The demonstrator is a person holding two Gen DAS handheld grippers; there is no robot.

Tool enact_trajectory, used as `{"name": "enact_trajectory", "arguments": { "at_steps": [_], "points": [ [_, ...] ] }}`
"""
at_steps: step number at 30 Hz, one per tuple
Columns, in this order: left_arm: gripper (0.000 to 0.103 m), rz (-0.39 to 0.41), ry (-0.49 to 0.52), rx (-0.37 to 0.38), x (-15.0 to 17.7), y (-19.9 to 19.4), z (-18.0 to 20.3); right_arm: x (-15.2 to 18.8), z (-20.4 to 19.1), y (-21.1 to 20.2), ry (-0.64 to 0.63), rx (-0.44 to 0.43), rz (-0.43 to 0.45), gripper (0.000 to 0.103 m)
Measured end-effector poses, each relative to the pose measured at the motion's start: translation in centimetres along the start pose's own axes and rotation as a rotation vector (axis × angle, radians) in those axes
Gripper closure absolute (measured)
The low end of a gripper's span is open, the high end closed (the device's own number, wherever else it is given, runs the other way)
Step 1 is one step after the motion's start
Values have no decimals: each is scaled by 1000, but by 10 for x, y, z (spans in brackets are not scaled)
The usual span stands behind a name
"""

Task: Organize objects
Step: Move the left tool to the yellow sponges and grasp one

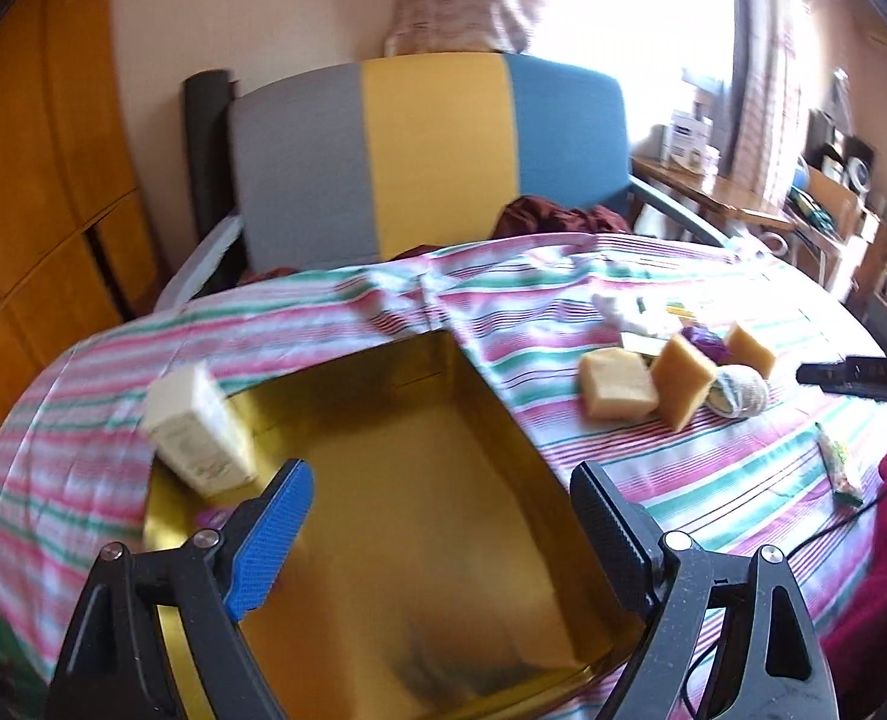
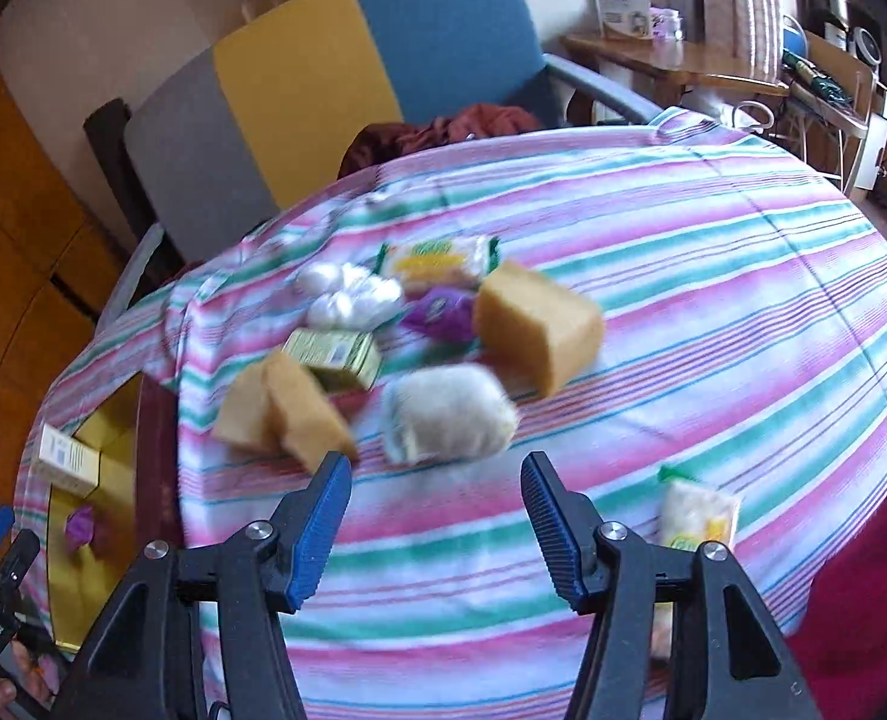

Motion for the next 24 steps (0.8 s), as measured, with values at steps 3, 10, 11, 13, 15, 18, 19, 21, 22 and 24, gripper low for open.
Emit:
{"name": "enact_trajectory", "arguments": {
  "at_steps": [3, 10, 11, 13, 15, 18, 19, 21, 22, 24],
  "points": [
    [15, -11, 32, 28, -16, 12, 20, -10, 16, 5, 28, -28, 26, 43],
    [17, -88, 70, 84, -42, 58, 61, -12, 37, 19, 163, -127, 1, 43],
    [18, -107, 66, 95, -44, 66, 66, -11, 37, 20, 171, -132, 0, 43],
    [19, -142, 60, 110, -47, 82, 74, -10, 37, 21, 176, -141, -12, 43],
    [20, -175, 52, 123, -49, 98, 82, -9, 35, 23, 173, -150, -19, 43],
    [21, -220, 45, 125, -52, 124, 93, -9, 30, 22, 155, -161, -19, 43],
    [21, -234, 49, 121, -52, 132, 96, -9, 29, 22, 151, -166, -20, 43],
    [23, -263, 46, 124, -53, 147, 104, -8, 26, 23, 145, -177, -26, 42],
    [23, -272, 50, 133, -54, 153, 110, -8, 25, 24, 142, -181, -30, 42],
    [23, -280, 61, 128, -56, 164, 118, -7, 24, 26, 138, -187, -39, 42]
  ]
}}
Point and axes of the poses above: each gripper's, at about its wrist camera, not at the fingertips, and y roughly the way its jaws point, z to its right, x to its underside, the point moved 9 cm from there along y, roughly the way its jaws point, and after that the axes turned 2 degrees about -z, right-handed, at the moved point
